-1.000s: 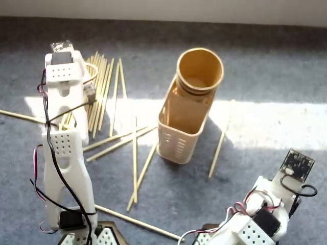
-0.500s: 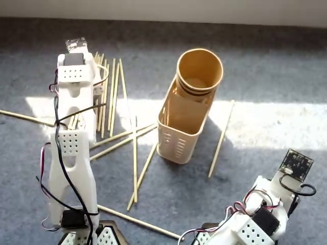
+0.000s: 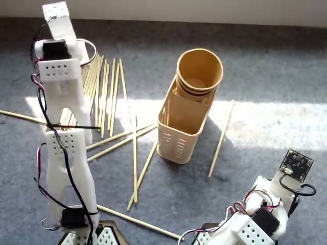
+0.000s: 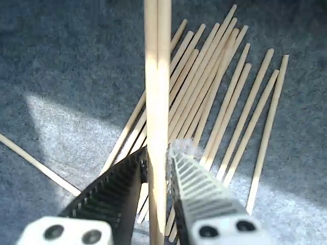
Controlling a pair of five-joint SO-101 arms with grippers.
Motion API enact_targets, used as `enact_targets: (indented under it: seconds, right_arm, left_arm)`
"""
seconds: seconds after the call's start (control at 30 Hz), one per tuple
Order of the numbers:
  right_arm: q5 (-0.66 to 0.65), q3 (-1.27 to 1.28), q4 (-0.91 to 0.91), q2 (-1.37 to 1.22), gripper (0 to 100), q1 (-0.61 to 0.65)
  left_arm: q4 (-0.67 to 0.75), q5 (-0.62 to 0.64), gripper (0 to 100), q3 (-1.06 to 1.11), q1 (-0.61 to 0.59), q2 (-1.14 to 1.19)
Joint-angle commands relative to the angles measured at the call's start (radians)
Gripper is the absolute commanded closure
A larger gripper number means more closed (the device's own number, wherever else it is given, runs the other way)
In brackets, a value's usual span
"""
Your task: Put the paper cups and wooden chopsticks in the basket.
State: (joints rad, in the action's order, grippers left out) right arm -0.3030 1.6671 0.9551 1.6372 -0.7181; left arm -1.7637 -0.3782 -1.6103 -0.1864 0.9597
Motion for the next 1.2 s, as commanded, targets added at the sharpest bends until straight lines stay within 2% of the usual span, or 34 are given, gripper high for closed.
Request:
enact_targets:
  seconds: [0.0,0.3,0.77,0.9,1.17]
  right_arm:
    - [0.008,0.130,0.004,-0.007,74.3,0.004]
    - [0.008,0.130,0.004,-0.007,74.3,0.004]
    - [0.008,0.130,0.004,-0.007,74.3,0.004]
    - [0.008,0.130,0.004,-0.007,74.3,0.004]
    - [0.008,0.130,0.004,-0.007,74.3,0.004]
  left_arm:
    - [-0.003,-0.005,100,-0.050,0.104,-0.239]
    - [0.005,0.032,100,-0.048,0.426,-0.581]
    - [0.063,0.044,100,-0.050,0.837,-0.507]
    - [0.061,0.044,100,-0.051,0.858,-0.453]
    - [0.069,0.043,100,-0.053,0.723,-0.398]
